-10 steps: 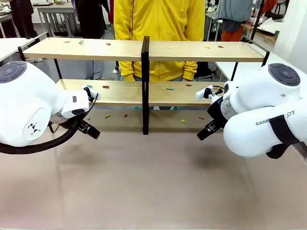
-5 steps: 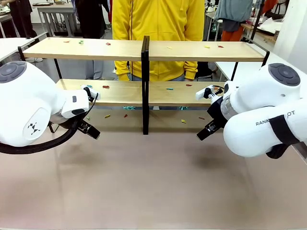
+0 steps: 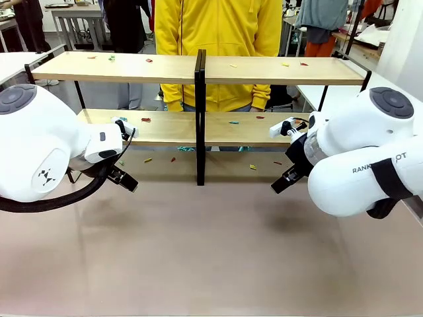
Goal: Clean the shelves.
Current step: Pick up the Duster when the human hands it over.
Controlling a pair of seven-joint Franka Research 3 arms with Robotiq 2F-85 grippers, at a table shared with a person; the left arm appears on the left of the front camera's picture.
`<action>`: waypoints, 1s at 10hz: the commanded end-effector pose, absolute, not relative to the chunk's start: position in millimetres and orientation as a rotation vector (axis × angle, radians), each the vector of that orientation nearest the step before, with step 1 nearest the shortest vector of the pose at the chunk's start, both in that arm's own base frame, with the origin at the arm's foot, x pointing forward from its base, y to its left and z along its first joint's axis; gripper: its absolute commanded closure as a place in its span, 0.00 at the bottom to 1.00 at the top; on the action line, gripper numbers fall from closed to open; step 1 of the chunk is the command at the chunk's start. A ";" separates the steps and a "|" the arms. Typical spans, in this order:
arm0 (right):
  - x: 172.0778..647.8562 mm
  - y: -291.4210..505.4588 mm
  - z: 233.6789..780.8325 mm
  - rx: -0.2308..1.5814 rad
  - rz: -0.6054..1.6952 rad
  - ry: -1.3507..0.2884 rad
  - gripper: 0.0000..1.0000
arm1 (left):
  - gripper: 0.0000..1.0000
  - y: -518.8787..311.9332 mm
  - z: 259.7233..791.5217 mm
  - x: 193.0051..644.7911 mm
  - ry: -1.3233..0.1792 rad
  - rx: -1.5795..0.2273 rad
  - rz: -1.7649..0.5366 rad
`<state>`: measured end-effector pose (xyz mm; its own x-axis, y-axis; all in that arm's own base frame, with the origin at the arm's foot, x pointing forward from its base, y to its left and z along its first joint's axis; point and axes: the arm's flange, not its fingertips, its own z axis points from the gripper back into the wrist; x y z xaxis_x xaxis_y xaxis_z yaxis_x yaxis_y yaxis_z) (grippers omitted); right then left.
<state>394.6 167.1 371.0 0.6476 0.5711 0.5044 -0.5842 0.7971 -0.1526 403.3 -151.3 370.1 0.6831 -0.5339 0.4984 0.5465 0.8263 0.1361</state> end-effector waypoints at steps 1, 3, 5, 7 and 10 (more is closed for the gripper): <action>377.9 158.8 399.3 0.023 0.708 -0.609 0.00 | 0.00 -136.9 403.2 384.4 -0.612 -0.054 -0.657; 324.0 109.4 488.0 0.046 0.705 -0.783 0.00 | 0.00 -84.5 482.2 304.7 -0.816 -0.132 -0.773; 272.9 81.4 537.5 0.045 0.763 -0.841 0.00 | 0.00 -37.7 516.2 230.5 -0.981 -0.195 -0.900; 236.5 60.3 573.3 0.057 0.805 -0.922 0.00 | 0.00 -1.4 524.5 190.4 -1.130 -0.287 -0.947; 237.0 52.0 587.5 0.110 0.809 -0.955 0.00 | 0.00 9.6 528.7 210.9 -1.166 -0.387 -0.860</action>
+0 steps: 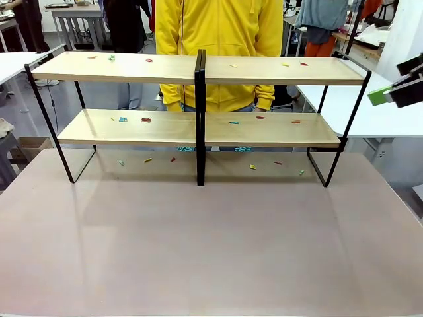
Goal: Clean the shelves.
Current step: Pick up the Duster when the human hands it over.
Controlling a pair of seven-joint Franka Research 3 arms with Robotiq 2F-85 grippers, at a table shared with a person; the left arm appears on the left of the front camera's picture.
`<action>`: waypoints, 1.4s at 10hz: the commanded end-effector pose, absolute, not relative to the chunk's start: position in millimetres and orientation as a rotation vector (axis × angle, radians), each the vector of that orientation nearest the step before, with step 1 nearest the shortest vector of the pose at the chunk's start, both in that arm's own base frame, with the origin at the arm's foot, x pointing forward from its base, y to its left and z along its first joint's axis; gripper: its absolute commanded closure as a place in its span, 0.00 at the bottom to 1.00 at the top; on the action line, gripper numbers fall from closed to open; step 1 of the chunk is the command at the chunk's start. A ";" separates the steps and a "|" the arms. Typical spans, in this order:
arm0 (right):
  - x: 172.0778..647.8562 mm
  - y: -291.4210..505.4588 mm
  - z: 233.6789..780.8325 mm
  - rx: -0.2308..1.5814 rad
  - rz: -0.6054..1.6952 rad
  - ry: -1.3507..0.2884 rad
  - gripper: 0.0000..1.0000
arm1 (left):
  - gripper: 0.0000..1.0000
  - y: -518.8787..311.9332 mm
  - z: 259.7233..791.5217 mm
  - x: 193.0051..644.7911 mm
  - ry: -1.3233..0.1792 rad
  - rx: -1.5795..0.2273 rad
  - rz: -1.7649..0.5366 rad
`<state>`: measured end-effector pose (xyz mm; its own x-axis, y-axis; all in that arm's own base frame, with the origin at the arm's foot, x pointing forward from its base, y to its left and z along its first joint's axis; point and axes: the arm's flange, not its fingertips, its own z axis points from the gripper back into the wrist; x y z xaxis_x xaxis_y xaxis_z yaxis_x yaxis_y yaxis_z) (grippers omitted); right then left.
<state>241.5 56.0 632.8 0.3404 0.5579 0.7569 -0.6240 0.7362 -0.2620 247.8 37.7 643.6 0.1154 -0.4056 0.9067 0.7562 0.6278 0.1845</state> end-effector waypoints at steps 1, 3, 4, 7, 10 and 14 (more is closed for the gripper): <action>236.9 50.6 588.8 0.118 0.808 -0.968 0.00 | 0.00 8.7 529.4 215.1 -1.163 -0.408 -0.841; 236.7 48.8 591.2 0.135 0.820 -0.980 0.00 | 0.00 7.5 533.1 220.2 -1.165 -0.402 -0.813; 237.8 49.0 591.4 0.138 0.822 -0.980 0.00 | 0.00 7.9 535.8 224.8 -1.159 -0.397 -0.803; 241.8 49.7 590.3 0.140 0.823 -0.977 0.00 | 0.00 8.0 536.5 231.9 -1.145 -0.387 -0.759; 245.5 52.3 591.2 0.139 0.836 -0.980 0.00 | 0.00 7.4 536.3 232.5 -1.127 -0.366 -0.720; 245.6 51.7 598.8 0.205 0.654 -1.065 0.00 | 0.00 42.8 621.0 282.7 -1.111 -0.374 -0.764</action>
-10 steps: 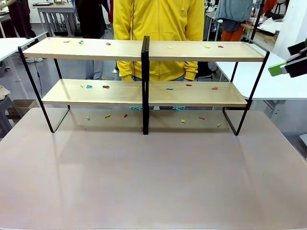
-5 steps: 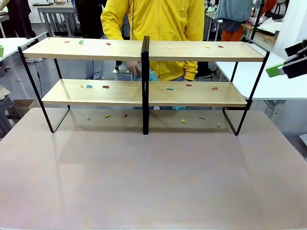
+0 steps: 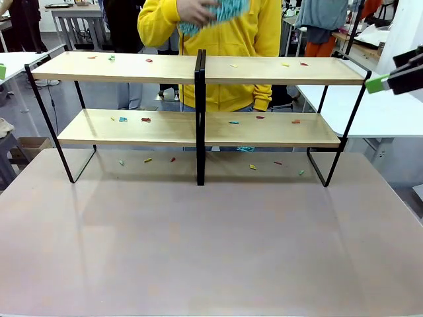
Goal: Clean the shelves.
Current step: Pick up the Duster when the human hands it over.
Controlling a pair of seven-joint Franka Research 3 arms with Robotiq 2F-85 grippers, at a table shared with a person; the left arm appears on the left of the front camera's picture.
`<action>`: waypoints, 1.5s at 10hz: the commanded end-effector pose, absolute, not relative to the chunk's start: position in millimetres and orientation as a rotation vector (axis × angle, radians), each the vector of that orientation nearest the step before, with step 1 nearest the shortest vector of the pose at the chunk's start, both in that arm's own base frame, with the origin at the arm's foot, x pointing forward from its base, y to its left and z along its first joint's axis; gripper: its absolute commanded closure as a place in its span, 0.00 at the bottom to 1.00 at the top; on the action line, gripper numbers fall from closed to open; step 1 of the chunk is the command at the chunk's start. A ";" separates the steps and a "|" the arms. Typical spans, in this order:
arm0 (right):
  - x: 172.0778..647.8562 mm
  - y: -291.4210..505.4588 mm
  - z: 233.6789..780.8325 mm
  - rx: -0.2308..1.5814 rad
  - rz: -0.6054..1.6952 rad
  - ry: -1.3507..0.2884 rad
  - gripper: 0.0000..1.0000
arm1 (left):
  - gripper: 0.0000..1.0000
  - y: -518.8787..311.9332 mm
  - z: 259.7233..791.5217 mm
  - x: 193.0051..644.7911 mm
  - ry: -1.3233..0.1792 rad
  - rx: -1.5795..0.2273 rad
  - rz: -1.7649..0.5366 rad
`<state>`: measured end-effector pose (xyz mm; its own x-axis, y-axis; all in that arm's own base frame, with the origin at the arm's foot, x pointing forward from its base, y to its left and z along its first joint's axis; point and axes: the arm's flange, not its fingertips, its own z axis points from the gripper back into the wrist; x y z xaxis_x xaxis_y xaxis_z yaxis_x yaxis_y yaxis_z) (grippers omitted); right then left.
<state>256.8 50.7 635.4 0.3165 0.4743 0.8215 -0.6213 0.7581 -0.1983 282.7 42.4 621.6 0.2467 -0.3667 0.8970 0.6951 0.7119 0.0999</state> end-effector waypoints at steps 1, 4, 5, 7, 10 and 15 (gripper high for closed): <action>243.0 53.8 601.4 0.205 0.596 -1.079 0.00 | 0.00 42.8 621.0 282.7 -1.111 -0.374 -0.764; 242.5 56.6 610.4 0.250 0.430 -1.056 0.00 | 0.00 42.8 621.0 282.7 -1.111 -0.374 -0.764; 242.9 56.4 611.8 0.271 0.400 -1.047 0.00 | 0.00 42.8 621.0 282.7 -1.111 -0.374 -0.764; 244.8 56.9 612.0 0.278 0.369 -1.038 0.00 | 0.00 42.8 621.0 282.7 -1.111 -0.374 -0.764; 257.7 52.6 642.2 0.273 0.388 -1.025 0.00 | 0.00 42.8 621.0 282.7 -1.111 -0.374 -0.764; 257.7 52.6 642.2 0.273 0.388 -1.025 0.00 | 0.00 42.8 621.0 282.7 -1.111 -0.374 -0.764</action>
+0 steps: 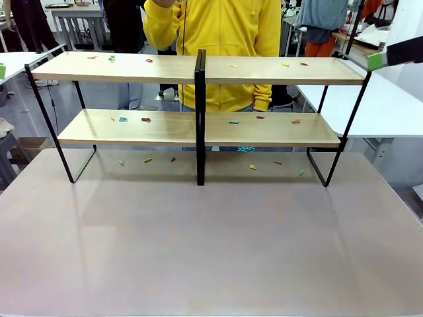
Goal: Clean the shelves.
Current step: Pick up the Duster when the human hands it over.
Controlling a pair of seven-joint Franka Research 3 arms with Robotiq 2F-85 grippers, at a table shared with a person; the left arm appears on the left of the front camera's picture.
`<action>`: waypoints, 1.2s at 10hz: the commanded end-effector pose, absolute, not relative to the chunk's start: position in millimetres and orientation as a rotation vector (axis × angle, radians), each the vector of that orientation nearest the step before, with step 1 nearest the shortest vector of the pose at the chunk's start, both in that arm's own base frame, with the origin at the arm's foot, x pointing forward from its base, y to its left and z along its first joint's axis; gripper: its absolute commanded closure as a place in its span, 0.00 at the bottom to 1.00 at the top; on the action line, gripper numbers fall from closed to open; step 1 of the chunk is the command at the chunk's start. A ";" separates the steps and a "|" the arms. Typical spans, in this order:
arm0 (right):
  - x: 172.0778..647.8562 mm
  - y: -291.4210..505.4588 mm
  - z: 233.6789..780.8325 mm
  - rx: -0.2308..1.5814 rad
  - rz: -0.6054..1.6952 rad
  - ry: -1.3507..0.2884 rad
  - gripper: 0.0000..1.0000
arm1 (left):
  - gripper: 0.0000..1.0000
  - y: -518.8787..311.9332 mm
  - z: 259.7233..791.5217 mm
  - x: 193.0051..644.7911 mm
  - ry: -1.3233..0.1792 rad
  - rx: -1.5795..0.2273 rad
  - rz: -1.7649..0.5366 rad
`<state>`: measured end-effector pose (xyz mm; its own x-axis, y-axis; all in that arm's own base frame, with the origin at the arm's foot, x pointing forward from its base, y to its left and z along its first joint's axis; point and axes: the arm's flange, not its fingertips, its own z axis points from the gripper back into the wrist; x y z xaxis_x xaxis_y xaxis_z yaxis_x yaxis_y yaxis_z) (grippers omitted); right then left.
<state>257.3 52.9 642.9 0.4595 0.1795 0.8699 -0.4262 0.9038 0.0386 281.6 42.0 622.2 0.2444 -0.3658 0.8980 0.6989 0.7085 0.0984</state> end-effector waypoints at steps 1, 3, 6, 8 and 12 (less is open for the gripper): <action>257.7 52.6 642.2 0.273 0.388 -1.025 0.00 | 0.00 42.0 622.2 281.6 -1.103 -0.355 -0.748; 257.7 52.6 642.2 0.273 0.388 -1.025 0.00 | 0.00 31.6 647.3 326.3 -0.549 -0.898 -0.774; 257.7 52.6 642.2 0.273 0.388 -1.025 0.00 | 0.00 8.7 697.8 428.0 -0.214 -1.240 -0.732; 257.7 52.6 642.2 0.273 0.388 -1.025 0.00 | 0.00 17.7 698.2 471.2 -0.121 -1.590 -0.560; 257.7 52.6 642.2 0.273 0.388 -1.025 0.00 | 0.00 -9.7 697.1 455.7 -0.266 -1.336 -0.638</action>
